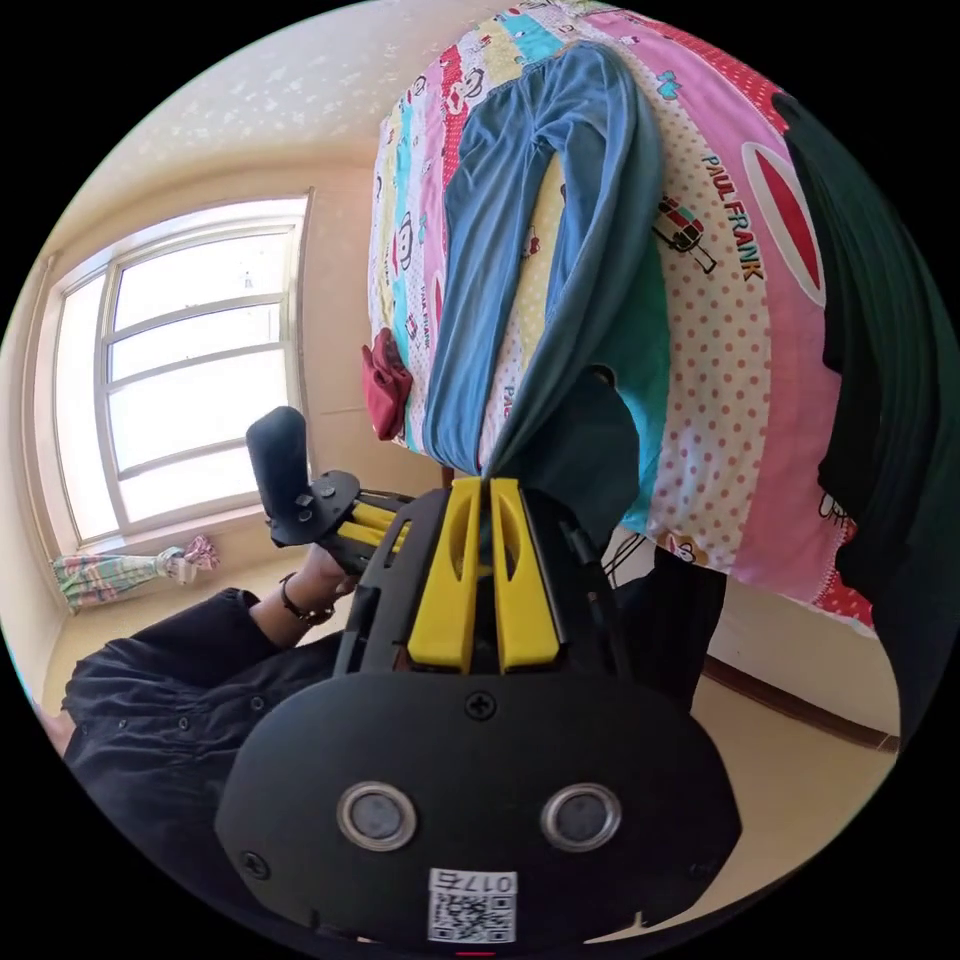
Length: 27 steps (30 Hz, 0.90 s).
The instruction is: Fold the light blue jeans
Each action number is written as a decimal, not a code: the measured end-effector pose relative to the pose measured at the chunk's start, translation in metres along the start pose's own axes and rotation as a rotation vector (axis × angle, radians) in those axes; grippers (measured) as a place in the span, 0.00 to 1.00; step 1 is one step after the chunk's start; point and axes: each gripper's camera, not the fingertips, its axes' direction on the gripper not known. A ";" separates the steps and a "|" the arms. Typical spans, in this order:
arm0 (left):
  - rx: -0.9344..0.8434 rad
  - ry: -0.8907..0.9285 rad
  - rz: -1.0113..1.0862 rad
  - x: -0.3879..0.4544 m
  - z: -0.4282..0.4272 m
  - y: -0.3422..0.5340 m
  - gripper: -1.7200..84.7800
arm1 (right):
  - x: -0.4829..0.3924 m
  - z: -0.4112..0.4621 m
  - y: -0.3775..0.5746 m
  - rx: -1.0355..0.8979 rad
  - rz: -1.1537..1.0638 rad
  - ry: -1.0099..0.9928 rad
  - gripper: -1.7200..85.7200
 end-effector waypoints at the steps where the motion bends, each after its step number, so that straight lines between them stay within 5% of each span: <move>1: 0.078 0.067 -0.051 -0.003 -0.012 0.017 0.01 | -0.001 0.001 -0.001 -0.014 -0.018 0.006 0.07; 8: 0.363 0.104 -0.181 0.008 -0.078 0.087 0.01 | -0.018 -0.027 -0.074 0.074 -0.118 0.251 0.13; 15: 0.428 0.115 -0.196 0.026 -0.106 0.105 0.01 | -0.024 -0.050 -0.249 0.260 -0.083 0.452 0.15; 23: 0.497 0.419 -0.263 -0.010 -0.152 0.136 0.01 | 0.047 -0.009 -0.325 0.282 0.252 0.515 0.10; 27: 0.585 0.675 -0.321 -0.050 -0.175 0.168 0.01 | 0.012 0.005 -0.335 0.413 0.104 0.422 0.05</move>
